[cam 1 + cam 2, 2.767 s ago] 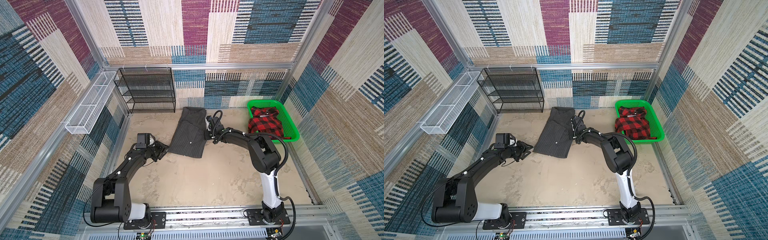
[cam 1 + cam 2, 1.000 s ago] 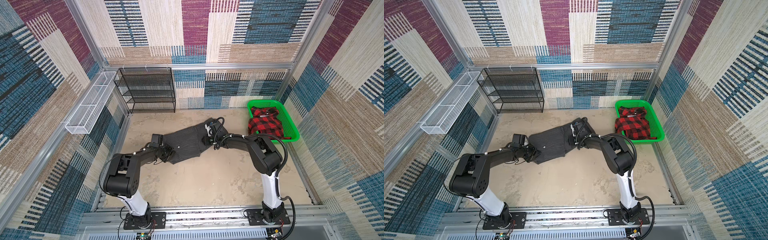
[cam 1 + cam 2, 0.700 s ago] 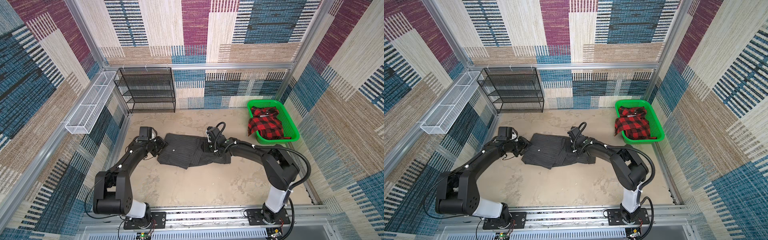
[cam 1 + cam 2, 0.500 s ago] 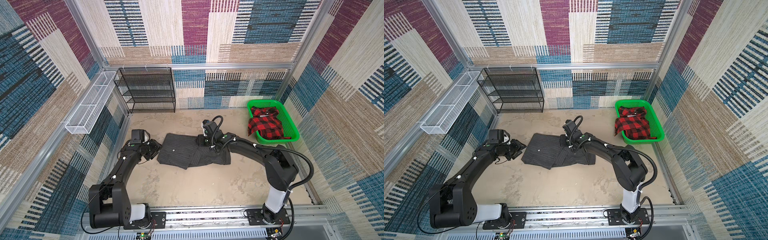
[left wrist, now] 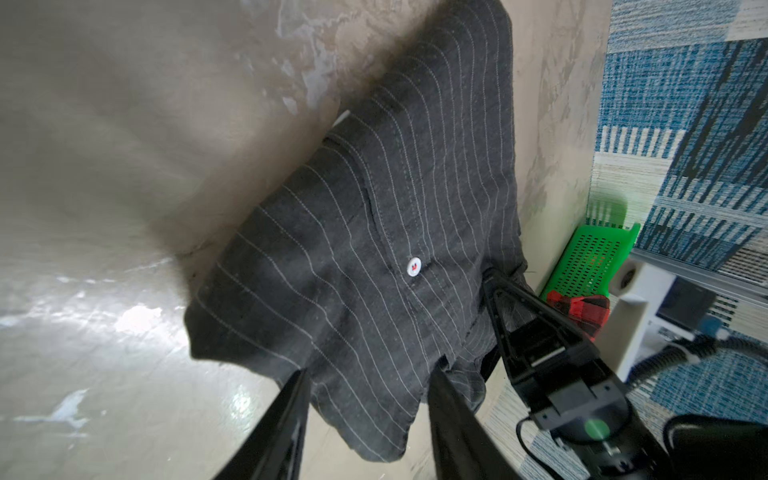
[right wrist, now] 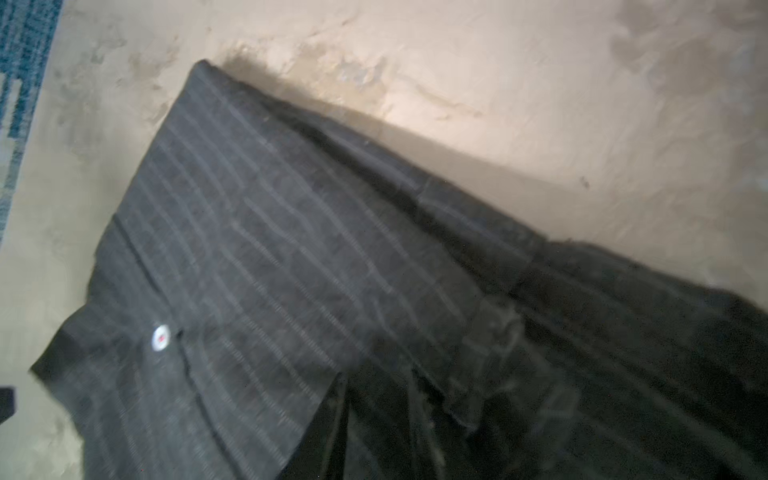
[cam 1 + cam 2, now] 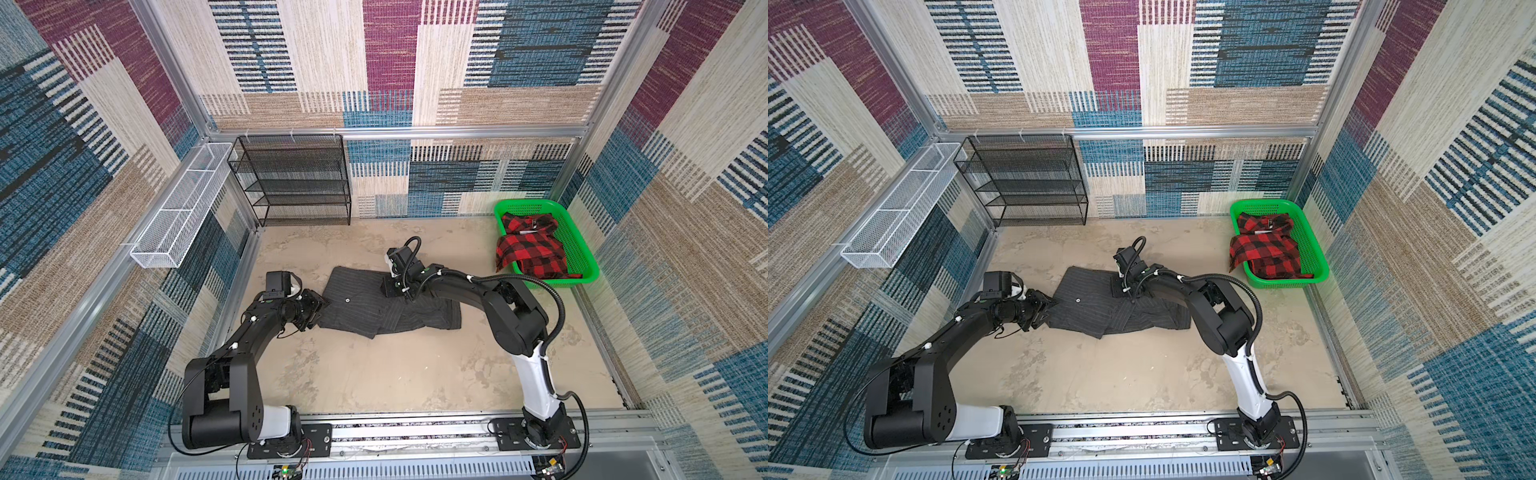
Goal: Fold and stack the long sleeve shirts
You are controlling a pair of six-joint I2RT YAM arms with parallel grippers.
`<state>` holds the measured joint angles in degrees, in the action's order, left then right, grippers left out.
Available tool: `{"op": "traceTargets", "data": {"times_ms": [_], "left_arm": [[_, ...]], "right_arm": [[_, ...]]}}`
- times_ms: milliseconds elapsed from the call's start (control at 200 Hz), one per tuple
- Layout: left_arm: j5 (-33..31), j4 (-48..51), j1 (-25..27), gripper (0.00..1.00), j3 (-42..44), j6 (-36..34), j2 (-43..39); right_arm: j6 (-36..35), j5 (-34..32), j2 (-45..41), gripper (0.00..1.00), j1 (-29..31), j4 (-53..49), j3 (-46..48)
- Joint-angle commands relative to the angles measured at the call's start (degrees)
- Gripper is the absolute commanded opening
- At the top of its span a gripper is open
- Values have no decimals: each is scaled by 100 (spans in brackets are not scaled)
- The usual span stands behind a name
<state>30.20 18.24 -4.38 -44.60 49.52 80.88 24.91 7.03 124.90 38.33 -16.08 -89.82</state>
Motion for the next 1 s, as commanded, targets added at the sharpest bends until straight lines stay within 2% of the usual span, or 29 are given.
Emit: {"op": "traceTargets", "data": {"times_ms": [0,120,215,491,581,716,997], "left_arm": [[151,-44,-74,61,-307,-289,259],[250,308,-222,82,-860,-709,676],[238,481,-292,90,-1233,-902,966],[250,425,-335,90,-1830,-1156,1813],[517,467,-327,88,-2013,-1304,2109],[540,619,-310,87,-2223,-1567,2436],[470,1000,-136,85,-2472,-2014,2896]], "right_arm": [[-341,-205,242,28,-93,175,-374],[-657,-336,204,29,-106,10,-658],[-766,-283,-84,31,-106,-118,-645],[-549,93,-902,30,159,-590,122],[-362,201,-976,28,247,-540,391],[-167,355,-830,25,270,-304,618],[-246,298,-164,22,125,-263,523]]}}
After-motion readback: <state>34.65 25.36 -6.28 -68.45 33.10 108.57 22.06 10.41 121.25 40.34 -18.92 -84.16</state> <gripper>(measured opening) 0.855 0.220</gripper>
